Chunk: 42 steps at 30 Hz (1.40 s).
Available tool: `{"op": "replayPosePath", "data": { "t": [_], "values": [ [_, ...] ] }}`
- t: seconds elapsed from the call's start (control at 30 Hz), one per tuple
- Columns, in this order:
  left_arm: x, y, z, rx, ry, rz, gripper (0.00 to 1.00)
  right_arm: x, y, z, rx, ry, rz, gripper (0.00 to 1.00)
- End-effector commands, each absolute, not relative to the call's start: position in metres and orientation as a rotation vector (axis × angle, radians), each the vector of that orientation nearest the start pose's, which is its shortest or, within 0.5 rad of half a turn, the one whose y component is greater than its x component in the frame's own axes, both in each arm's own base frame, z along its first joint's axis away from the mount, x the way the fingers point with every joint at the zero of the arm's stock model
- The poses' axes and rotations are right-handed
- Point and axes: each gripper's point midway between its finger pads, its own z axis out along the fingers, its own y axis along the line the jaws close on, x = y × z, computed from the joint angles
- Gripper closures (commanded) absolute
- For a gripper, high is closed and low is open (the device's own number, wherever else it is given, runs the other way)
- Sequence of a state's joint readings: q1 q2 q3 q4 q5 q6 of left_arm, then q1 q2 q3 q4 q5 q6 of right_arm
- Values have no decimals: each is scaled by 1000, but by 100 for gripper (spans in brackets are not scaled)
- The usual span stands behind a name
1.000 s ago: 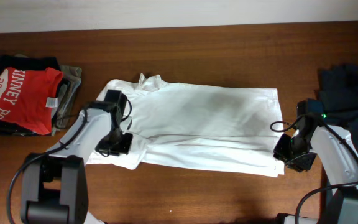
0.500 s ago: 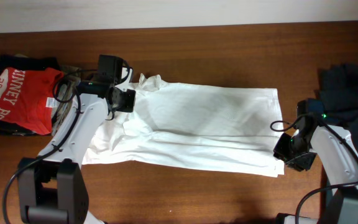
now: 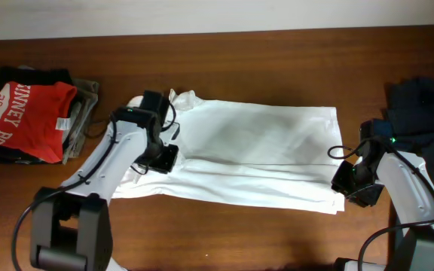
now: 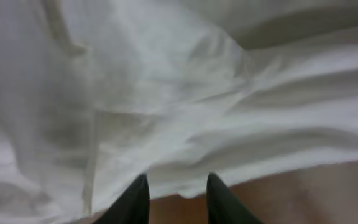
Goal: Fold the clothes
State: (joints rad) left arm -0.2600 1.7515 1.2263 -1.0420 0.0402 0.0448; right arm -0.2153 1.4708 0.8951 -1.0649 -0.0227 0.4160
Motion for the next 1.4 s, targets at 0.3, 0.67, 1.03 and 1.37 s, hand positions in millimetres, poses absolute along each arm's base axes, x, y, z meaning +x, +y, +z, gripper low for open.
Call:
{"op": "replayPosePath", "data": {
  "t": [0.3,0.67,1.03,1.37],
  "values": [
    [327,-60,6,336,3031,-55,54,215,-47,52,1008,3027,-4,58],
    [347,-74,44,352,2930,-149,99,213,-47,52,1010,3033,-5,58],
    [399,-120,102,476,2590,-347,100,216,-47,52,1007,3022,-3,58],
    [401,-88,102,500,2670,81,27,216,-47,52,1006,3024,-3,58]
  ]
}}
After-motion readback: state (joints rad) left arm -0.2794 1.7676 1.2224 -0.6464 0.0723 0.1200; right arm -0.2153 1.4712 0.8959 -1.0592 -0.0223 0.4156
